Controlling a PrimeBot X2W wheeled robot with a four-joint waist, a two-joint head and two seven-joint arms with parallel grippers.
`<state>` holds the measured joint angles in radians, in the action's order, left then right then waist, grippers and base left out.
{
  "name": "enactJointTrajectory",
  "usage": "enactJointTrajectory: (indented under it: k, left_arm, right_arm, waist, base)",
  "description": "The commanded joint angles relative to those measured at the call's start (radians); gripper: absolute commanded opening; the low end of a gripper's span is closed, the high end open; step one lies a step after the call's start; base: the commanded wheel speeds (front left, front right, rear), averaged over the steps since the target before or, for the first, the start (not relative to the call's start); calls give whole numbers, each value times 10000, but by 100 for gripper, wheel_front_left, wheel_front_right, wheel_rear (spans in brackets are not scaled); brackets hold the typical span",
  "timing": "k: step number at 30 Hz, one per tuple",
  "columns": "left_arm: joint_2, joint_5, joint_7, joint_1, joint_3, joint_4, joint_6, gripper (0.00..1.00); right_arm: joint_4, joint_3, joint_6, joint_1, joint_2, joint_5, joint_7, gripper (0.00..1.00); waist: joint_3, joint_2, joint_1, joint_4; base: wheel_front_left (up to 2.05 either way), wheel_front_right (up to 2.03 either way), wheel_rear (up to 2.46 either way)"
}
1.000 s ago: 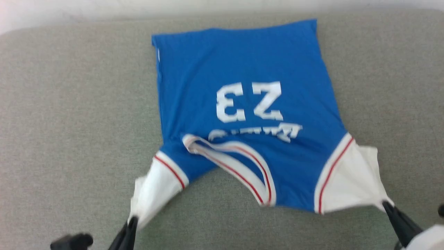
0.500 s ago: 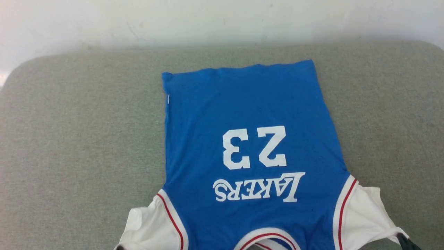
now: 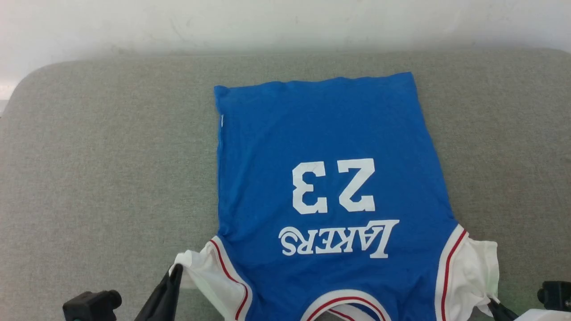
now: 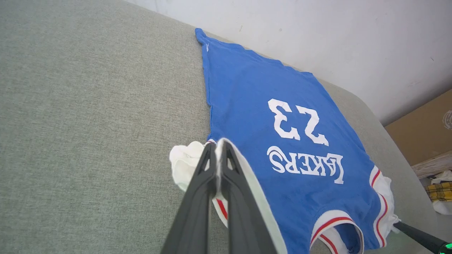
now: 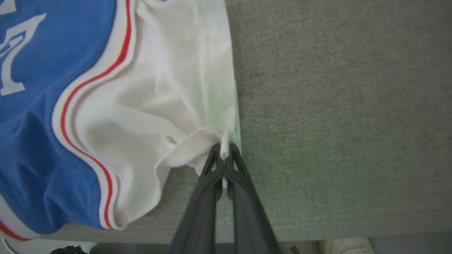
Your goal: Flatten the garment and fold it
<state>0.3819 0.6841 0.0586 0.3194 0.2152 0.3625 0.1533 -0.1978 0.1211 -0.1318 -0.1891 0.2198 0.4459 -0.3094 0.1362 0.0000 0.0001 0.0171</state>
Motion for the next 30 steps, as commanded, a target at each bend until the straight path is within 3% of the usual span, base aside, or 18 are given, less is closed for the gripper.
enactJointTrajectory:
  k: [1, 2, 3, 4, 5, 10, 12, 13, 14, 16, 17, 18, 23, 30]
  left_arm:
    - [-8, -92, 23, -180, 30, 65, -31, 0]
    - [0, -126, 35, -220, 52, 94, -22, 0]
    - [0, -126, 35, -220, 52, 94, -22, 0]
    - [7, -153, 53, -250, 67, 132, -6, 0]
    - [21, -180, 76, -267, 81, 180, 11, 0]
    - [164, -441, 142, -227, 113, 489, 156, 0]
    - [157, -606, 98, -216, 161, 740, 256, 0]
    - [157, -606, 98, -216, 161, 740, 256, 0]
    - [125, -711, 73, -275, 238, 899, 292, 0]
    - [87, -827, 52, -406, 342, 1015, 301, 0]
    - [87, -827, 52, -406, 342, 1015, 301, 0]
    - [42, -959, 33, -591, 465, 1090, 296, 0]
    - [-80, -1239, 15, -997, 764, 1233, 278, 0]
    - [-299, -1722, -41, -1785, 1245, 1635, 204, 0]
  right_arm:
    - [-278, -43, 11, 234, -14, -114, 96, 20]
    - [-500, -62, 11, 337, -32, -177, 195, 36]
    - [-500, -62, 11, 337, -32, -177, 195, 36]
    - [-666, -78, 11, 422, -40, -238, 293, 53]
    - [-761, -77, 11, 492, -40, -274, 365, 100]
    - [279, 428, 11, 614, -59, -68, 326, 100]
    - [2069, 883, 11, 816, 25, 306, 69, 100]
    - [2069, 883, 11, 816, 25, 306, 69, 100]
    - [3436, 1216, 11, 1185, 250, 386, -224, 100]
    - [4564, 1475, 11, 1853, 530, 363, -665, 100]
    - [4564, 1475, 11, 1853, 530, 363, -665, 100]
    - [5289, 1623, 11, 2777, 686, 397, -1245, 100]
    - [5461, 1463, 11, 5097, 1011, 38, -2586, 100]
    - [2930, 1075, 11, 9278, 982, -1384, -3944, 100]
  waist:
    - [53, 0, -1, 24]
    - [75, 0, -1, 28]
    - [75, 0, -1, 28]
    - [96, 0, -1, 35]
    - [120, 0, -1, 42]
    - [246, 0, -1, 120]
    - [420, 0, -1, 183]
    - [420, 0, -1, 183]
    - [618, 0, -1, 258]
    - [831, 0, -1, 358]
    - [831, 0, -1, 358]
    - [1088, 0, -1, 480]
    - [1636, 0, -1, 744]
    - [2906, 0, -1, 1230]
  base:
    - [0, 0, 0]
    - [0, 0, 0]
    - [0, 0, 0]
    - [0, 0, 0]
    - [0, 0, 0]
    - [0, 0, 0]
    - [0, 0, 0]
    - [0, 0, 0]
    - [0, 0, 0]
    - [0, 0, 0]
    - [0, 0, 0]
    - [0, 0, 0]
    - [0, 0, 0]
    - [0, 0, 0]
